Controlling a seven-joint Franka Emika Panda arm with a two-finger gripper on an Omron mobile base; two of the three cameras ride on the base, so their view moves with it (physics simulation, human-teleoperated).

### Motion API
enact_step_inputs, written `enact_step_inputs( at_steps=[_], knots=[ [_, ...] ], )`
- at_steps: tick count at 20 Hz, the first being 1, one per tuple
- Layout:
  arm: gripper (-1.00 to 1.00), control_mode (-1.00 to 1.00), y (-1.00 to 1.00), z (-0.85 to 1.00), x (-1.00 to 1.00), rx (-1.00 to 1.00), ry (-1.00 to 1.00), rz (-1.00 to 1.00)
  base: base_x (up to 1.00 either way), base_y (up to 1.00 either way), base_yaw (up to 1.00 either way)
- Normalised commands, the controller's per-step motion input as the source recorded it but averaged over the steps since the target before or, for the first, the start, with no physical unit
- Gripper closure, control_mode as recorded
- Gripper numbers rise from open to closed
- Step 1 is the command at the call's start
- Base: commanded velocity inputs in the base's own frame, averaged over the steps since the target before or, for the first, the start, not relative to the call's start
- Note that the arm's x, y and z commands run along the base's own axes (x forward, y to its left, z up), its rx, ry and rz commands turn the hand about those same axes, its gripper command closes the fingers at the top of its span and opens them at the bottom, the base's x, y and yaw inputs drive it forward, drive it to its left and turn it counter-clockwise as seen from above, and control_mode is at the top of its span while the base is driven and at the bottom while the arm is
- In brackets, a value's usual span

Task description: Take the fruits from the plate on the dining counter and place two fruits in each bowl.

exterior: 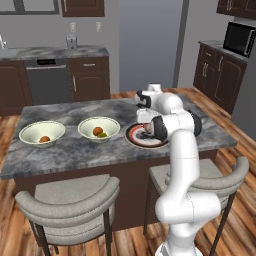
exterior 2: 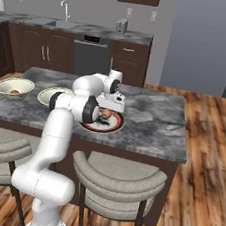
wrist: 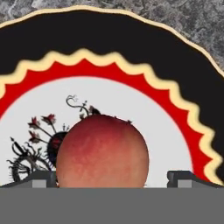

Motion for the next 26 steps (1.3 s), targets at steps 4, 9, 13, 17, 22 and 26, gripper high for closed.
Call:
enact_step_inputs(
  at_steps=[4,9,13,17,22,26],
  knots=[
    [-1.00,-1.00,0.25,-0.08,-0.05,0.00,0.00,0.00,0.00,0.00,0.00],
    [-1.00,-1.00,0.12,-0.08,0.24,0.00,-0.03,0.02,0.00,0.00,0.00],
    [-1.00,-1.00,-0.10,-0.07,0.20,0.00,-0.04,0.00,0.00,0.00,0.00],
    [1.00,-1.00,-0.01,-0.27,-0.02,0.00,0.00,0.00,0.00,0.00,0.00],
    [1.00,-1.00,0.00,0.00,-0.08,0.00,0.00,0.00,0.00,0.00,0.00],
    [1.00,-1.00,-0.09,0.65,-0.38,0.00,0.02,0.00,0.00,0.00,0.00]
  ],
)
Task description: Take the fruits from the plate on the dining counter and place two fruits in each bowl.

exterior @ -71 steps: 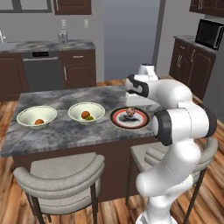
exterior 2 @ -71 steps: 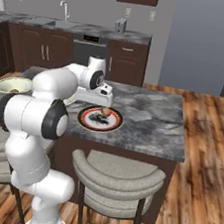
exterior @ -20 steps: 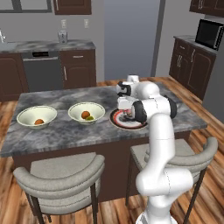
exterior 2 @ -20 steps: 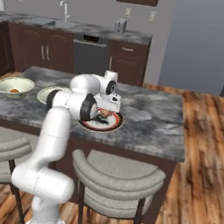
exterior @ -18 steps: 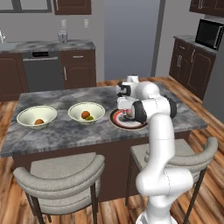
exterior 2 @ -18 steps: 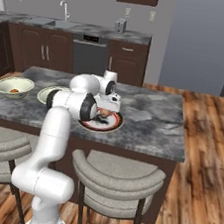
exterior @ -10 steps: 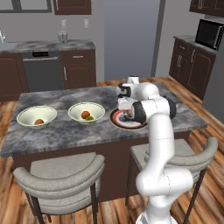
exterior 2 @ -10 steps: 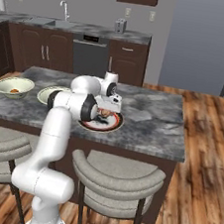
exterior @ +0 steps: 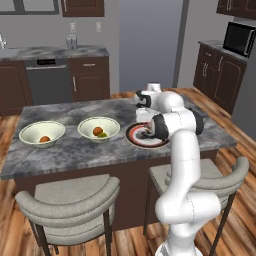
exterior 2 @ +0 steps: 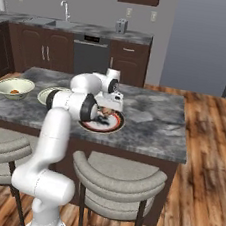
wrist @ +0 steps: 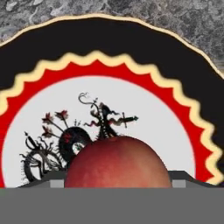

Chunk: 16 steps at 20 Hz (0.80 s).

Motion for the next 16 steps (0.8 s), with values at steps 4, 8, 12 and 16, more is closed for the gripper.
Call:
enact_step_inputs(
  at_steps=[4,8,12,16],
  knots=[
    [1.00,-1.00,0.07,1.00,-0.93,0.00,0.01,0.00,0.00,0.00,0.00],
    [1.00,-1.00,0.12,0.51,-1.00,0.00,-0.01,0.00,0.00,0.00,0.00],
    [1.00,-1.00,0.00,0.17,-1.00,0.00,-0.20,0.00,0.00,0.00,0.00],
    [1.00,-1.00,0.00,0.22,-0.88,0.00,-0.28,0.00,0.00,0.00,0.00]
  ],
)
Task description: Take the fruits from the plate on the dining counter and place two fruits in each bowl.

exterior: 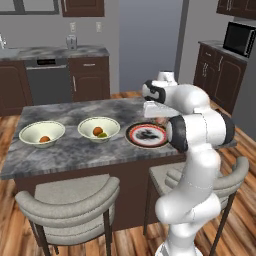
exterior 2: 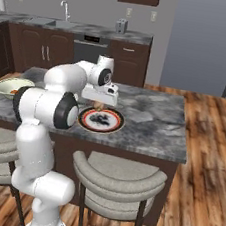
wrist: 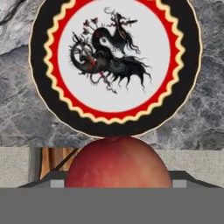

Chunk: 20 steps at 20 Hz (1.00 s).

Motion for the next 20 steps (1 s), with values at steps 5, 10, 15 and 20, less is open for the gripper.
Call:
enact_step_inputs(
  at_steps=[5,10,15,20],
  knots=[
    [1.00,-1.00,0.02,0.22,-0.70,0.00,-0.29,0.00,0.00,0.00,0.00],
    [1.00,1.00,0.08,0.18,-0.23,0.00,-0.08,0.00,-0.29,0.14,0.00],
    [1.00,1.00,0.00,0.00,0.00,0.00,0.00,0.00,-0.54,0.99,0.00],
    [1.00,1.00,0.00,0.00,0.00,0.00,0.00,0.00,-0.03,1.00,0.01]
  ],
)
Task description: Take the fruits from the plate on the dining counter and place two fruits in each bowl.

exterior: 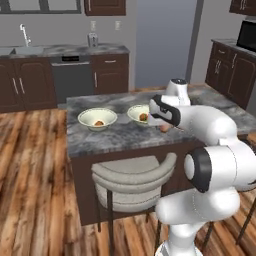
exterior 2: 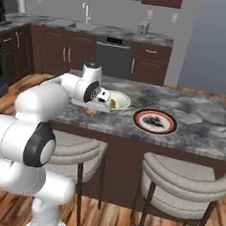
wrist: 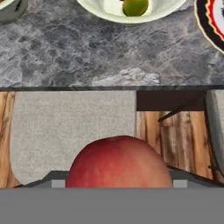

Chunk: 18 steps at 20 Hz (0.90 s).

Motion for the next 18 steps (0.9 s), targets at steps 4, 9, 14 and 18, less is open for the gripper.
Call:
enact_step_inputs(
  at_steps=[4,9,14,18],
  knots=[
    [1.00,1.00,0.00,0.00,0.00,0.00,0.00,0.00,0.24,1.00,0.01],
    [1.00,1.00,0.00,0.00,0.00,0.00,0.00,0.00,0.60,0.45,0.01],
    [1.00,1.00,0.00,0.00,0.00,0.00,0.00,0.00,0.87,0.00,0.06],
    [1.00,-1.00,0.23,0.00,0.75,0.00,0.06,0.02,0.21,0.01,0.01]
  ],
)
